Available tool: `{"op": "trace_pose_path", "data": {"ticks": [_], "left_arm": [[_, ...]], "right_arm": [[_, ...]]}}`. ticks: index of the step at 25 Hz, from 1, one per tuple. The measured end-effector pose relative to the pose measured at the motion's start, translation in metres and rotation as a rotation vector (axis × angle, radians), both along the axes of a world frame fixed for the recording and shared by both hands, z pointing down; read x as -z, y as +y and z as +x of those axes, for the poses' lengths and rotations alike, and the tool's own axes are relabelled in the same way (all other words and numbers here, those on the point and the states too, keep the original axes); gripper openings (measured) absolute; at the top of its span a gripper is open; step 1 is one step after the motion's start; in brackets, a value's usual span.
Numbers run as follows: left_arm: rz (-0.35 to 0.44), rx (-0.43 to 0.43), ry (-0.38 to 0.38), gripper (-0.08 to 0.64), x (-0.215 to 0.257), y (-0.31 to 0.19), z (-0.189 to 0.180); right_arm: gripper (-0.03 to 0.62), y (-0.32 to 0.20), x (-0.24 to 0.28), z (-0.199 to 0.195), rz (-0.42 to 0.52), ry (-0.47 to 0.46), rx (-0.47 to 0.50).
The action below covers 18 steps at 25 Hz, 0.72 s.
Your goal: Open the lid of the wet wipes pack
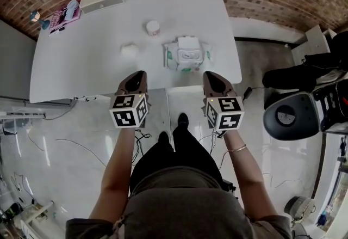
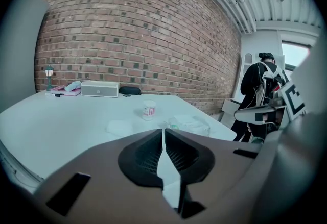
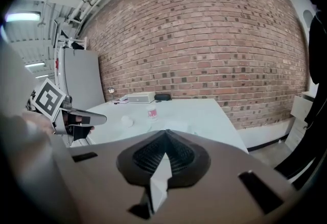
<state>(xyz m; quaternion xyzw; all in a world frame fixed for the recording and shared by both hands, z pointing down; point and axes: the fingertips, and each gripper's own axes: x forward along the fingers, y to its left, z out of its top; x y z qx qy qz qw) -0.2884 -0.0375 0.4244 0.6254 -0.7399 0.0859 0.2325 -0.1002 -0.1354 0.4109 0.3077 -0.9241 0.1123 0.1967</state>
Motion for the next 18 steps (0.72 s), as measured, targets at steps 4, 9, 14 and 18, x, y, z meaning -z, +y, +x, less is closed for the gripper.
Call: {"op": "trace_pose_path", "data": {"ticks": [4,9,14,18], "left_arm": [[0.003,-0.014,0.008,0.034,0.002,0.002,0.002],[0.012,-0.023,0.023,0.034,0.003,0.002,0.008],[0.023,-0.043,0.034,0.034,0.005,-0.006,0.007],[0.01,-0.06,0.027,0.034,0.006,-0.018,0.004]], "right_arm": [[0.003,0.002,0.002,-0.001,0.014,-0.006,0.002],[0.003,0.004,0.003,-0.003,0.018,-0.009,0.026],[0.003,0.003,-0.002,-0.007,-0.004,-0.007,0.042],[0.003,-0.003,-0.005,-0.01,-0.011,-0.004,0.05]]}}
